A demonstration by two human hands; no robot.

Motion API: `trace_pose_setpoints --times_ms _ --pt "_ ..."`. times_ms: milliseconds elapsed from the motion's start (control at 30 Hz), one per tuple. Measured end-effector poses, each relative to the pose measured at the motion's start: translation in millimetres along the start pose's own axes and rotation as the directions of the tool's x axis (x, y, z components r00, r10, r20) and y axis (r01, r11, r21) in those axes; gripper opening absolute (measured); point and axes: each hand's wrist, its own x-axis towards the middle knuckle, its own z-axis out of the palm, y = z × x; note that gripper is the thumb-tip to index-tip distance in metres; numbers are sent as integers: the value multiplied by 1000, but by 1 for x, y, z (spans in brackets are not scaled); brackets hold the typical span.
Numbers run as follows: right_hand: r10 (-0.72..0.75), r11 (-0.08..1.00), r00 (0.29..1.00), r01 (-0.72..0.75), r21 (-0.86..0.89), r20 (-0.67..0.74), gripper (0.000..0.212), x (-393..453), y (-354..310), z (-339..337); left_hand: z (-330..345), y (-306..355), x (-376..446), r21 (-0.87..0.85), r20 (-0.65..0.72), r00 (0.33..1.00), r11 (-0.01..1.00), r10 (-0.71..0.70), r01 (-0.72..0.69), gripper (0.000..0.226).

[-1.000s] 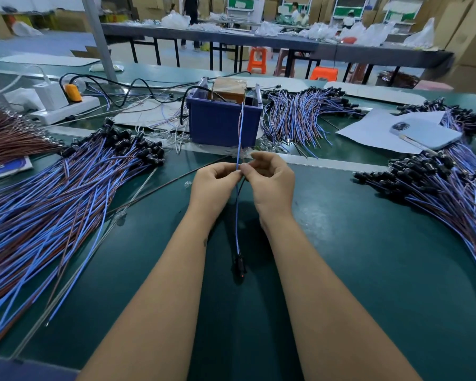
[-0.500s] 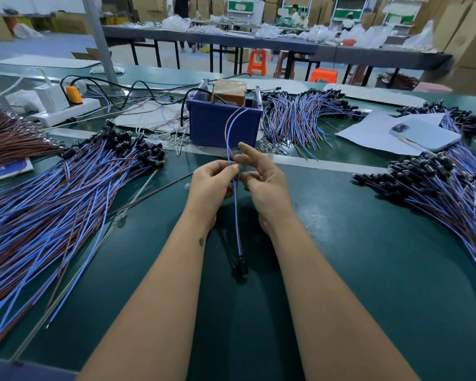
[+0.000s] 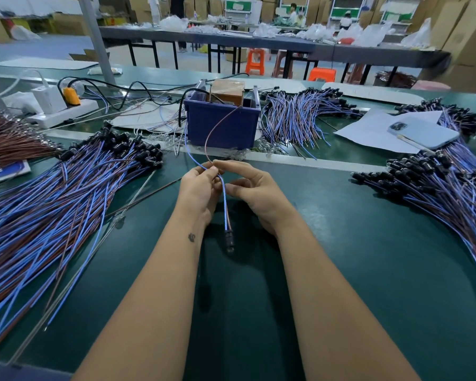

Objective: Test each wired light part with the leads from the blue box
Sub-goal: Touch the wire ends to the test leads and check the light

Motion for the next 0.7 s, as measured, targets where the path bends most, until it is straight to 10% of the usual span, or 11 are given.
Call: trace_pose_setpoints --times_ms 700 --pt "179 838 844 139 528 -506 38 1 -2 -8 8 7 -20 -248 293 956 966 -3 79 15"
